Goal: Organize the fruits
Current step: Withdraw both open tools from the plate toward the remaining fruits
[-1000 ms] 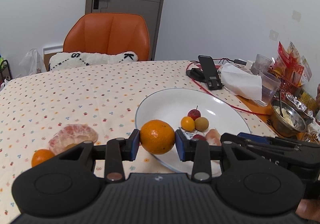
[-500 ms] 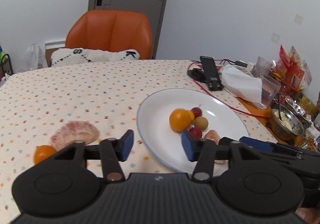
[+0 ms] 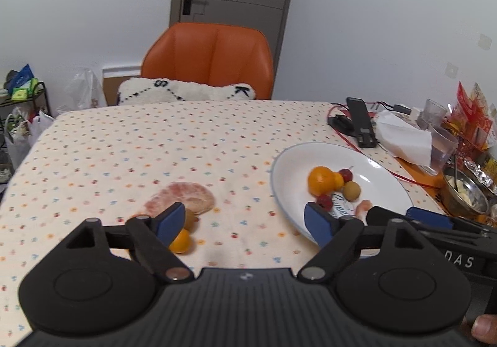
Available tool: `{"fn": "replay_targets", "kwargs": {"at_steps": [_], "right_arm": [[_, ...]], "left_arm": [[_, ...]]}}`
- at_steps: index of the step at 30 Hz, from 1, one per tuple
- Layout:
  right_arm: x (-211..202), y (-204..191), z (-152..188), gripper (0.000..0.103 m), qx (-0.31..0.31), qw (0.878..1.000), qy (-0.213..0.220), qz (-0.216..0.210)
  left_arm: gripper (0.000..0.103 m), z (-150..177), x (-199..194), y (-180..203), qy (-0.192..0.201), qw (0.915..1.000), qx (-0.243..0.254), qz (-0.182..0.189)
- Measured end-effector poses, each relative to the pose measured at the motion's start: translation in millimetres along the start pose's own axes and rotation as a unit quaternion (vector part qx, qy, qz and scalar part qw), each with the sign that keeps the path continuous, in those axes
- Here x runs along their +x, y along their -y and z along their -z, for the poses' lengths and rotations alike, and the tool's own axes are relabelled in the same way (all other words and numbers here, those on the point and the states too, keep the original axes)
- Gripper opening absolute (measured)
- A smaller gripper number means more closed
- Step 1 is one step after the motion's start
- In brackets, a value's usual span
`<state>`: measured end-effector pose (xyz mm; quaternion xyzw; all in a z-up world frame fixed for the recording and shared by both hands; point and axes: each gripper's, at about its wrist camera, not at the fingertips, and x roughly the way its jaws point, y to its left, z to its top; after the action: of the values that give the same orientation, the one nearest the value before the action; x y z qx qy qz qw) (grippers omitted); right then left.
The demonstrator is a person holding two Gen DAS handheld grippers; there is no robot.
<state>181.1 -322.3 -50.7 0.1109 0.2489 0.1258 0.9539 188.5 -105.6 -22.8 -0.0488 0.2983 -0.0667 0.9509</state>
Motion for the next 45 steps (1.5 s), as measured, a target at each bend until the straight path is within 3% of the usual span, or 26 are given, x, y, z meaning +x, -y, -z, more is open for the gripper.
{"fn": "replay_targets", "kwargs": {"at_steps": [12, 38, 45], "right_arm": [[-1.4, -27.1, 2.2, 0.098, -0.007, 1.0, 0.005, -0.026], [7.3, -87.8, 20.1, 0.098, -0.054, 0.995, -0.033, -0.071], [16.4, -97.9, 23.9, 0.092, -0.063, 0.994, -0.048, -0.081]], "left_arm": [[0.089, 10.2, -24.5, -34.8, 0.01, 0.999, -0.033, -0.028], [0.09, 38.4, -55.7, -93.4, 0.009, 0.9952, -0.088, -0.041], [0.09, 38.5, -57.6, -100.2, 0.013, 0.995, -0.09, -0.041]]}}
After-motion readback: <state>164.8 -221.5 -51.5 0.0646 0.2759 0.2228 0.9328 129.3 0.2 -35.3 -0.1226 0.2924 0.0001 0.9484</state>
